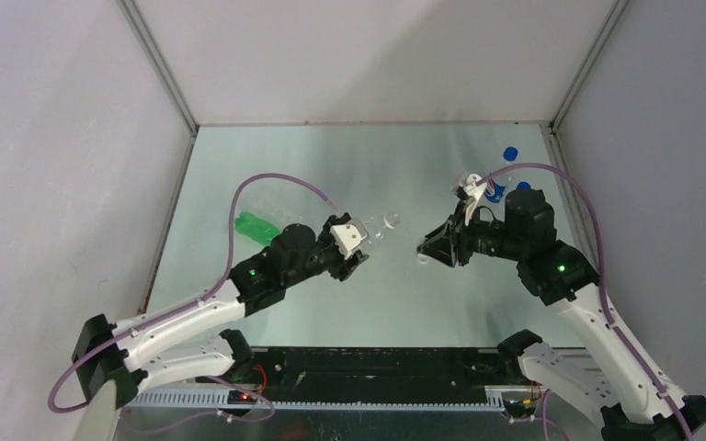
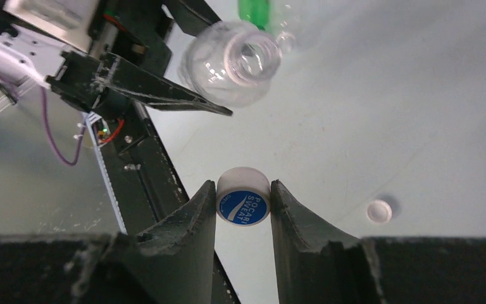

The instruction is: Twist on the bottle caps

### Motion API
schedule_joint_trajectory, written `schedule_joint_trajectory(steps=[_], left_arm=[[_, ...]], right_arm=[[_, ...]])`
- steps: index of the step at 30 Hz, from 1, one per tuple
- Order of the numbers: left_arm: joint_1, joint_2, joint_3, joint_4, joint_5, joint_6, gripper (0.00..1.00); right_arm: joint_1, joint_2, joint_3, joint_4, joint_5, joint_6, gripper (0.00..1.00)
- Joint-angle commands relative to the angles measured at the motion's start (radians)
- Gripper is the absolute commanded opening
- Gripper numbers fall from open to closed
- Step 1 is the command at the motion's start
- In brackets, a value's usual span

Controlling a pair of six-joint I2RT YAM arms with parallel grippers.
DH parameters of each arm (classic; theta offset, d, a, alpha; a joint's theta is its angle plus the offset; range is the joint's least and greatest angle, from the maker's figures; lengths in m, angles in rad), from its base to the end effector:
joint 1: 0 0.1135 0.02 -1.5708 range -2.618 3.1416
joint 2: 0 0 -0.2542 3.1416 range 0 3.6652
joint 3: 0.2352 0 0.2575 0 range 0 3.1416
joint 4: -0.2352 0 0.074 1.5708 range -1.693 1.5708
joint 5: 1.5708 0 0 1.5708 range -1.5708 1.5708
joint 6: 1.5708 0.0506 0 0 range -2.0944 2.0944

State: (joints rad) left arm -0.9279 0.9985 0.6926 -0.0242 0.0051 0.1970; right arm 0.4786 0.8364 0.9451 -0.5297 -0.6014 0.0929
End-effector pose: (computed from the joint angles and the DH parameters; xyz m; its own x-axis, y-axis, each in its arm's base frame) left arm 0.1539 -0.2059 0.2686 -0.0333 0.3710 -0.9280 0.8257 0.5333 0.1835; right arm 0.1623 0.1165 0.3417 -0.4389 -0.1416 -0.8873 -0.8008 0.5094 0.3149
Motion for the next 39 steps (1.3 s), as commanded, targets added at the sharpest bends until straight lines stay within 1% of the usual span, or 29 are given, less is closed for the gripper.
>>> schedule_joint_trajectory(steps=[1,6,11,18,27,33,39], left_arm=[[-0.016,-0.049,0.011,0.036,0.078,0.109,0.59],[-0.034,-0.078,0.036,-0.032,0.103,0.148,0.58],[-0.040,-0.086,0.054,-0.043,0.122,0.170,0.58],[-0.058,-0.073,0.106,-0.099,0.132,0.208,0.57],[-0.073,-0.065,0.141,-0.130,0.139,0.225,0.55],[-0.075,-0.049,0.169,-0.158,0.149,0.240,0.54],[-0.077,-0.018,0.222,-0.228,0.192,0.244,0.53]], right_arm=[[-0.006,-0.032,0.032,0.121,-0.143,-0.059,0.00],[-0.006,-0.024,0.032,0.191,-0.212,-0.068,0.00],[-0.006,-0.016,0.032,0.256,-0.255,-0.078,0.00],[-0.002,0.020,0.031,0.298,-0.298,-0.076,0.00],[0.001,0.038,0.032,0.313,-0.310,-0.087,0.00],[0.002,0.058,0.032,0.313,-0.359,-0.090,0.00],[0.004,0.080,0.031,0.247,-0.419,-0.190,0.00]])
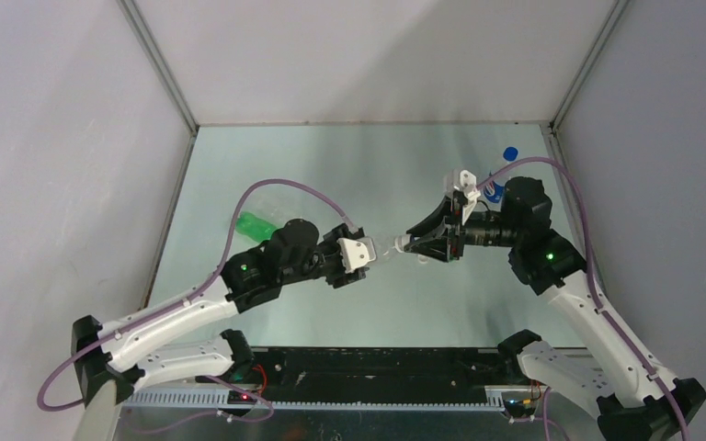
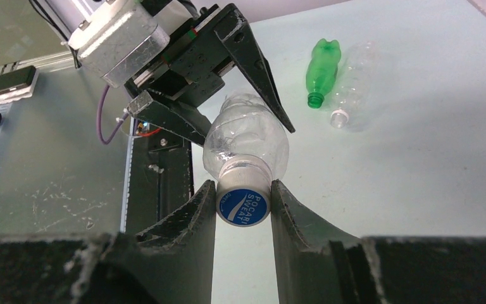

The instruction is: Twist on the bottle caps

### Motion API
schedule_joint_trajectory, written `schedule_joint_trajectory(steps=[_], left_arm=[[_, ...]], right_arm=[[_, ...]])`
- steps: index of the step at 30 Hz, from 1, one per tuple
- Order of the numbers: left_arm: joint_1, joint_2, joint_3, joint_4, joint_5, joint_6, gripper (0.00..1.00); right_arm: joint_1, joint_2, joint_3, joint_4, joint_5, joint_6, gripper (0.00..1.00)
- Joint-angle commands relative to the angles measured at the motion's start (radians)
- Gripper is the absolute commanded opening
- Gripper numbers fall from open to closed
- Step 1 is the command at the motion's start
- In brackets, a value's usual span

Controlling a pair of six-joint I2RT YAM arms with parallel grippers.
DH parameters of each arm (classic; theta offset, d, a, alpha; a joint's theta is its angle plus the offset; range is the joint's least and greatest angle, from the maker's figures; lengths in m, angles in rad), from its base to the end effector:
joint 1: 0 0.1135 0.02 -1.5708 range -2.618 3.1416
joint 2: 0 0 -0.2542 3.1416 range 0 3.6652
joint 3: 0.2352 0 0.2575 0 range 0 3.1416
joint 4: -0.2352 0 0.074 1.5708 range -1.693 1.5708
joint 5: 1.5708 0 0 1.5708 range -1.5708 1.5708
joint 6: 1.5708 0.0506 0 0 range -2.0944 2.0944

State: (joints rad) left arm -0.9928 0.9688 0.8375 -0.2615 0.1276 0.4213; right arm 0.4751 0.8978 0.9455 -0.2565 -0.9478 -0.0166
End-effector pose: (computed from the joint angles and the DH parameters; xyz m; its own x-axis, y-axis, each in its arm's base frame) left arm 0.1295 -0.2103 0.3022 0.1752 0.4739 -0.8630 0.9022 0.2735 0.3334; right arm 0.1680 0.1326 0.3627 -0.1682 -0.0974 -0.9809 -0.9763 0.1538 0.1521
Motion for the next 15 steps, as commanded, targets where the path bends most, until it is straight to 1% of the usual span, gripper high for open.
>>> schedule_joint_trajectory(steps=[1,6,10,15], left_arm=[[-0.012,0.014,0.083,0.002,0.077,0.019,0.53],[-0.012,0.038,0.132,-0.051,0.114,0.011,0.52],[-0.012,0.042,0.155,-0.045,0.139,-0.008,0.52],[-0.013,0.054,0.146,0.012,0.146,-0.006,0.51]], right_arm=[[0.008,0.021,0.031,-0.041,-0.079,-0.091,0.00],[0.008,0.045,0.032,-0.097,-0.115,-0.172,0.00],[0.010,0.069,0.032,-0.112,-0.141,-0.189,0.00],[0.012,0.082,0.032,-0.159,-0.159,-0.222,0.00]])
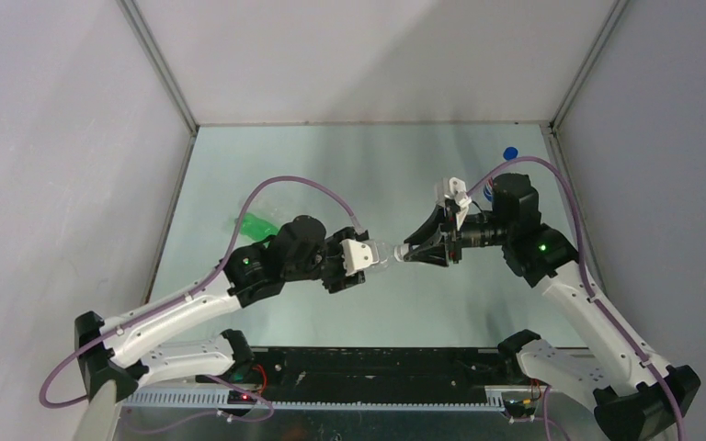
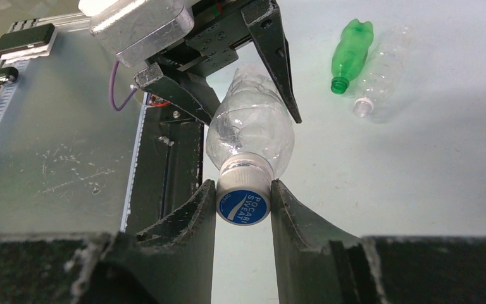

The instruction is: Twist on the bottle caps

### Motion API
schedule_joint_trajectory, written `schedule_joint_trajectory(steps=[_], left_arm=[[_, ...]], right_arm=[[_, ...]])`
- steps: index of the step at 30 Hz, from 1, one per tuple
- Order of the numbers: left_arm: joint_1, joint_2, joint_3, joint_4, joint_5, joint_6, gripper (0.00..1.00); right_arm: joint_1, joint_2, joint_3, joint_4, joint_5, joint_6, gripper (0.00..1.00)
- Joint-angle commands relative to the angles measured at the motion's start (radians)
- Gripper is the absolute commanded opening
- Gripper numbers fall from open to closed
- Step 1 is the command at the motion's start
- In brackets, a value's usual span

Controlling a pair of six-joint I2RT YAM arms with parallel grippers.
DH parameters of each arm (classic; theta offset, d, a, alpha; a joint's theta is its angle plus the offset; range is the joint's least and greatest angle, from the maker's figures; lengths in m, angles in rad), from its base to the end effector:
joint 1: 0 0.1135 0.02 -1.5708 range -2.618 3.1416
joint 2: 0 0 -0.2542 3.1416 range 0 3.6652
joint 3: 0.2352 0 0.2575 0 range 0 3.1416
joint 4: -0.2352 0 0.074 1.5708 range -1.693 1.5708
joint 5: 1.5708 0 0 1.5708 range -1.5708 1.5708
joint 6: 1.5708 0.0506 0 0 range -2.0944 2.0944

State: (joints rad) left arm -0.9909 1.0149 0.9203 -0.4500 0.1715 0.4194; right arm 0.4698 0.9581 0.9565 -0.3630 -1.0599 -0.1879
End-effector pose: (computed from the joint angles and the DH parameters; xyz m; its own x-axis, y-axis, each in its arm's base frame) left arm 0.1280 -0.2111 0.3013 0.1090 0.5659 -0.8172 0.9415 0.2051 0.2676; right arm 0.1731 0.1374 0.3459 -0.1353 -0.1711 -0.9759 -0.9907 0.0357 0.1311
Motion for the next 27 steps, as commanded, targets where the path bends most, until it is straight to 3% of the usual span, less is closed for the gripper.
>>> schedule_joint_trajectory(steps=[1,16,23,27], left_arm=[[-0.014,0.019,0.069,0.195,0.105,-0.001,0.51],[-0.022,0.038,0.027,0.331,-0.001,0.040,0.49],[-0.042,0.036,-0.042,0.473,-0.137,0.093,0.49],[-0.051,0.039,-0.082,0.566,-0.215,0.116,0.49]], right_arm=[[0.018,0.023,0.026,-0.060,-0.044,-0.057,0.00],[0.025,0.050,0.034,-0.125,0.040,-0.008,0.00],[0.023,0.101,0.079,-0.128,0.244,0.234,0.00],[0.022,0.124,0.086,-0.099,0.263,0.387,0.00]])
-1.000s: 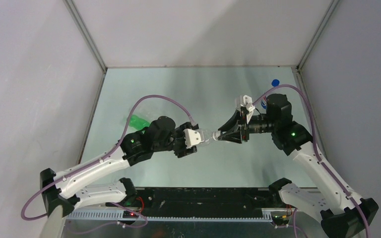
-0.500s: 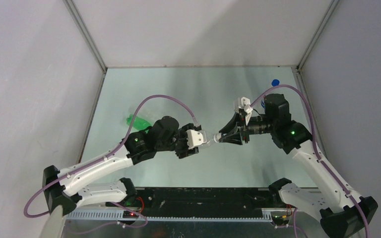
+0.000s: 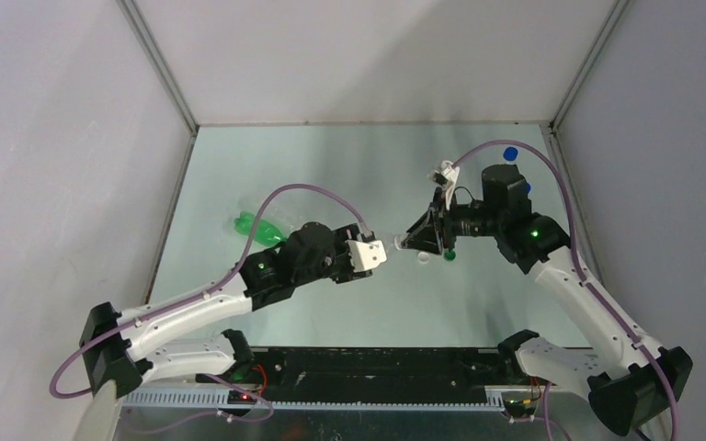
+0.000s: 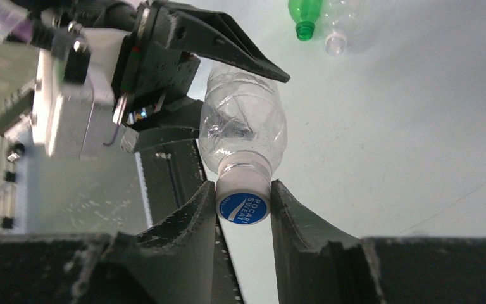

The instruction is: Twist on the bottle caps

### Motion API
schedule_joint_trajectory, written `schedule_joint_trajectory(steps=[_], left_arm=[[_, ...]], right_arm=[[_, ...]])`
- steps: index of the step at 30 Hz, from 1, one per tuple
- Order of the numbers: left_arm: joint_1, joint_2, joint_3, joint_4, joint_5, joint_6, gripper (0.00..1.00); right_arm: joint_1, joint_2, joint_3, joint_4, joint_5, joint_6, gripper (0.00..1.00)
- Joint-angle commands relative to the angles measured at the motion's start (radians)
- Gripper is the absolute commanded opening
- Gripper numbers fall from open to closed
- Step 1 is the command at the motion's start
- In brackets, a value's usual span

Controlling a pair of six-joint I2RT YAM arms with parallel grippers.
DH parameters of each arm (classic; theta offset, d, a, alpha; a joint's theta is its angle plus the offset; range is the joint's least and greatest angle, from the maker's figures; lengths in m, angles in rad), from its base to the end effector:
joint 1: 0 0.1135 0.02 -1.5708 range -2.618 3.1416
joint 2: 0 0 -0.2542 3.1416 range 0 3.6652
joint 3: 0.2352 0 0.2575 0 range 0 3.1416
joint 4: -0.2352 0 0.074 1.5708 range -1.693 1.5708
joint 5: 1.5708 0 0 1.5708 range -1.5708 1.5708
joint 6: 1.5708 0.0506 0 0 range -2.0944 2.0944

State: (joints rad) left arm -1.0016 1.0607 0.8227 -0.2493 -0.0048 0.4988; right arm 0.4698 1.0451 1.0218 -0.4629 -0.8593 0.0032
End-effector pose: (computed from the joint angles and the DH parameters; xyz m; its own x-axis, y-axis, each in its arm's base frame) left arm 0.1422 -0.2218 0.2763 0.1803 0.6059 -0.7749 0.8584 0.2877 0.4247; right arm 0.1956 0.1423 0.3375 -0.4195 -0.2106 -0.8830 -0.8913 0.2798 0.3567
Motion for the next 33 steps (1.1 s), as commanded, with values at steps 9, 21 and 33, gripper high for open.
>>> schedule_joint_trajectory(steps=[9,21,33], left_arm=[[-0.053,0.010,-0.036,0.481,-0.135,0.080,0.49],[-0.075,0.052,-0.041,0.526,-0.222,0.140,0.49],[-0.051,0.030,0.138,0.043,0.168,0.003,0.47]], right_arm=[[0.019,0.079,0.031,0.005,0.151,0.482,0.00],[0.034,0.102,0.033,-0.016,0.221,0.678,0.00],[0.053,0.021,0.031,-0.125,0.082,0.074,0.00]])
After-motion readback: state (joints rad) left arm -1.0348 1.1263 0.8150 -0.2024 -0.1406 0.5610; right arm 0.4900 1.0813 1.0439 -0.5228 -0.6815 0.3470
